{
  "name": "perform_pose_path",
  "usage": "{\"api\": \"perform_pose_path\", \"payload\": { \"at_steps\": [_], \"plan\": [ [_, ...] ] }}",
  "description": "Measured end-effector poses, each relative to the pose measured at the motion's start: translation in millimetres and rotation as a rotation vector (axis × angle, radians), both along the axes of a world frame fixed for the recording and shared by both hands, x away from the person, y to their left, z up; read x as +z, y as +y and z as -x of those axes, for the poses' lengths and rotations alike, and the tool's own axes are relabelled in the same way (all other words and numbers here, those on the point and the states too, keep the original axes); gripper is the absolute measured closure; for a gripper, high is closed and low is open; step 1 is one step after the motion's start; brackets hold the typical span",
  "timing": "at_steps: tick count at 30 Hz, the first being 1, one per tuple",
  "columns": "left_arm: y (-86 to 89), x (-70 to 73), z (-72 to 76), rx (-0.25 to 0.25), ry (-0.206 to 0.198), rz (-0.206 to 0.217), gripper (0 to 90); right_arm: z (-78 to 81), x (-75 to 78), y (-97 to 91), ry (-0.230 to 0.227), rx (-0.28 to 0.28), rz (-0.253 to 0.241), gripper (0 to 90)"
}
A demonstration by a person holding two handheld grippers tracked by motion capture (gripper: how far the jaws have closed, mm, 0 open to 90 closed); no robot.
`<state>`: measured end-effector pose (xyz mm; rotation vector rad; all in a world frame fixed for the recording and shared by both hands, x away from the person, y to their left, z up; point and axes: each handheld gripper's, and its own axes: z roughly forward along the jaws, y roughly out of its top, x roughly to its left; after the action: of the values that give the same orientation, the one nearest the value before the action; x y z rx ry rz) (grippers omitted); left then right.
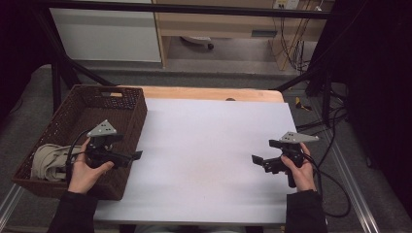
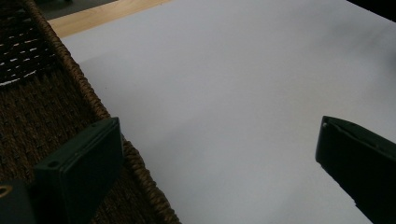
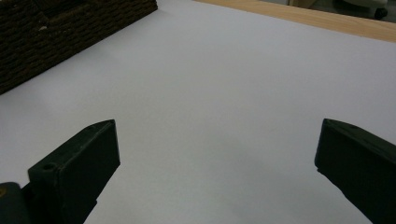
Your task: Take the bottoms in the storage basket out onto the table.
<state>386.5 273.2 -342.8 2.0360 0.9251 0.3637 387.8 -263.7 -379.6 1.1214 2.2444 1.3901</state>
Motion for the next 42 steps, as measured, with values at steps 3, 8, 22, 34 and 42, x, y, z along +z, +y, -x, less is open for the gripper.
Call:
{"api": "perform_pose_path", "payload": {
  "at_steps": [3,8,22,34,42],
  "plan": [
    [0.2,0.7,0.3,-0.002,0.000,0.004,0.8,0.1,0.0,-0.1,0.001,0.000,0.002,0.6],
    [-0.1,1.6,1.0,-0.002,0.000,0.000,0.8,0.4,0.3,-0.4,0.000,0.000,0.000,0.6],
    [1.9,7.7,6.1,-0.002,-0.008,-0.010,1.0,1.7,1.2,-1.8,-0.001,-0.002,0.000,0.6],
    [3.3,13.0,11.7,0.000,-0.011,-0.018,1.1,1.9,0.8,-1.3,0.006,0.001,0.008,0.6],
    [3.4,16.2,16.6,0.003,-0.010,-0.033,1.1,1.9,0.7,-1.4,0.007,0.001,0.013,0.6]
  ]
}}
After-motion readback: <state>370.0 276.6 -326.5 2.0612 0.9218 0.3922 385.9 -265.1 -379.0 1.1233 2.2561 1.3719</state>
